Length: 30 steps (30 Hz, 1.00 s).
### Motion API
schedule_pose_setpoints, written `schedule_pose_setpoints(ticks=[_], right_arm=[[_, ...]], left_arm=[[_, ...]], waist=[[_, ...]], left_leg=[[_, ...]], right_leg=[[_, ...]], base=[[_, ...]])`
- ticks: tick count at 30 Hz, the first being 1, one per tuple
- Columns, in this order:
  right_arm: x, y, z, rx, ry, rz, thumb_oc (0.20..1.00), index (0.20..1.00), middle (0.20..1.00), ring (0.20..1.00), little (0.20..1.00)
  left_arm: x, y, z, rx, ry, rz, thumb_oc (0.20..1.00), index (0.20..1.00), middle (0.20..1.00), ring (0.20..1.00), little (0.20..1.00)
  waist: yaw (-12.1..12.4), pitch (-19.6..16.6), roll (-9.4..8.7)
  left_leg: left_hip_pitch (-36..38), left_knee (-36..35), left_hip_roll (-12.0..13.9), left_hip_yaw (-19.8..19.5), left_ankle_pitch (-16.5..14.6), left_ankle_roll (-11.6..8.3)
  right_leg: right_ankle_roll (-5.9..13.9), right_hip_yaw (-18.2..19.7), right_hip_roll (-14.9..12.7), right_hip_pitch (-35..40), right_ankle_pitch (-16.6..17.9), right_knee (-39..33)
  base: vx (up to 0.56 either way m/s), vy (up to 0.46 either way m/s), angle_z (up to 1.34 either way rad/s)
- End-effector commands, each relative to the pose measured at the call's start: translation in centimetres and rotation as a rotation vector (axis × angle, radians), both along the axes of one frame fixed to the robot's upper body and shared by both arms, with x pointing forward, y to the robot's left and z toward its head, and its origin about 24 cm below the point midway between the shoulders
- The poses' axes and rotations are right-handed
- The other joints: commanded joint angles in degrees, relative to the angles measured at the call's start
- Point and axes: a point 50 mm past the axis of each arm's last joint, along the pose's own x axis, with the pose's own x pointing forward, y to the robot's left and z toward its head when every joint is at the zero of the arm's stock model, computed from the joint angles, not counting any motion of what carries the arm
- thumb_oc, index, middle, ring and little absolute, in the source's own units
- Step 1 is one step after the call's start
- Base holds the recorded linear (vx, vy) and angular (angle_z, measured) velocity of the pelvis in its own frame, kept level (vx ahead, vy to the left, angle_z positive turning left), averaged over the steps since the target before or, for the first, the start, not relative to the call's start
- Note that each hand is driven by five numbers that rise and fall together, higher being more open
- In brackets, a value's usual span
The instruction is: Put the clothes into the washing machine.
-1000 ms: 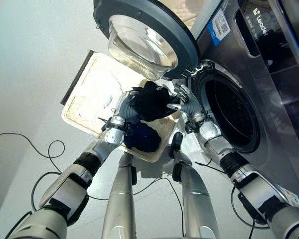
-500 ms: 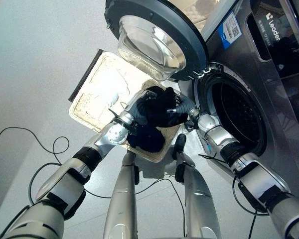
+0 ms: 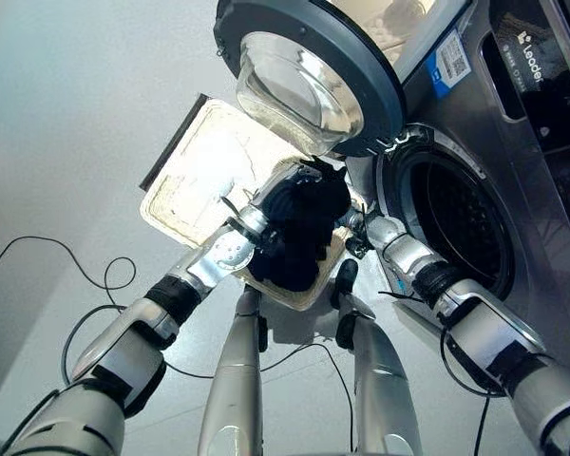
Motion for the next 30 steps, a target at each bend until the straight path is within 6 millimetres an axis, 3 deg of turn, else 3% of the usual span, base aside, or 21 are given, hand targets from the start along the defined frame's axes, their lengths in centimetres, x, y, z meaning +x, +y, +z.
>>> schedule_pose_setpoints(ticks=[1, 5, 10, 11, 12, 18, 30], right_arm=[[-0.6, -0.1, 0.1, -0.104, -0.017, 0.099, 1.000, 1.000, 1.000, 1.000, 1.000], [-0.6, -0.5, -0.5, -0.197, -0.011, 0.086, 1.000, 1.000, 1.000, 1.000, 1.000], [-0.1, 0.2, 1.1, 0.012, -0.074, 0.003, 1.000, 1.000, 1.000, 1.000, 1.000], [-0.1, 0.8, 2.5, 0.174, -0.120, -0.010, 0.438, 0.438, 0.438, 0.438, 0.438], [-0.1, 1.0, 2.9, 0.207, -0.128, -0.008, 0.200, 0.200, 0.200, 0.200, 0.200], [-0.3, 1.5, 4.9, 0.460, -0.150, -0.009, 0.200, 0.200, 0.200, 0.200, 0.200], [-0.7, 0.3, 5.4, 0.698, -0.162, -0.094, 0.200, 0.200, 0.200, 0.200, 0.200]], left_arm=[[-2.3, -3.2, 5.8, -0.237, -0.171, -0.240, 0.200, 0.200, 0.200, 0.200, 0.200], [-2.3, -3.3, 6.3, -0.239, -0.171, -0.255, 0.200, 0.200, 0.200, 0.200, 0.200], [-2.8, -4.2, 6.8, -0.272, -0.136, -0.313, 0.200, 0.200, 0.200, 0.200, 0.200], [-2.9, -4.6, 6.7, -0.279, -0.115, -0.323, 0.200, 0.200, 0.200, 0.200, 0.200], [-2.9, -4.7, 6.7, -0.279, -0.116, -0.325, 0.200, 0.200, 0.200, 0.200, 0.200], [-3.0, -5.1, 6.2, -0.267, -0.109, -0.323, 0.200, 0.200, 0.200, 0.200, 0.200], [-2.3, -5.0, 5.2, -0.206, -0.108, -0.231, 0.200, 0.200, 0.200, 0.200, 0.200]], waist=[[0.55, -0.72, 4.32], [0.45, -0.72, 4.14], [0.46, -0.72, 4.26], [0.39, -0.72, 4.52], [0.39, -0.72, 4.59], [-0.12, -0.72, 4.73], [-1.48, -0.72, 4.35]], left_leg=[[-0.01, -1.09, -1.96, 3.57, -1.38, -0.10], [-0.03, -1.06, -1.96, 3.61, -1.28, -0.18], [-0.29, -1.04, -1.90, 3.61, -1.18, 0.02], [-0.01, -1.20, -2.18, 3.51, -1.41, 0.07], [-0.31, -1.22, -2.21, 3.47, -1.23, 0.10], [-0.37, -1.23, -2.70, 3.45, -1.38, 0.04], [-0.56, -1.18, -2.23, 4.63, -1.50, 0.21]], right_leg=[[5.63, -2.41, -0.63, 0.27, -2.79, 3.73], [5.64, -2.34, -0.50, 0.24, -2.73, 3.67], [5.43, -2.01, -0.20, -0.13, -2.76, 3.98], [5.55, -2.00, -0.18, -0.02, -2.95, 4.07], [5.51, -2.05, -0.14, -0.25, -2.71, 3.92], [5.53, -2.13, 0.01, -0.03, -2.55, 3.16], [5.62, -1.26, 0.37, -0.69, -2.18, 3.07]], base=[[0.00, 0.000, 0.00], [0.00, 0.000, 0.00], [0.00, 0.000, 0.00], [0.00, 0.000, 0.00], [0.00, 0.000, 0.00], [0.00, 0.000, 0.00], [0.00, 0.000, 0.00]])
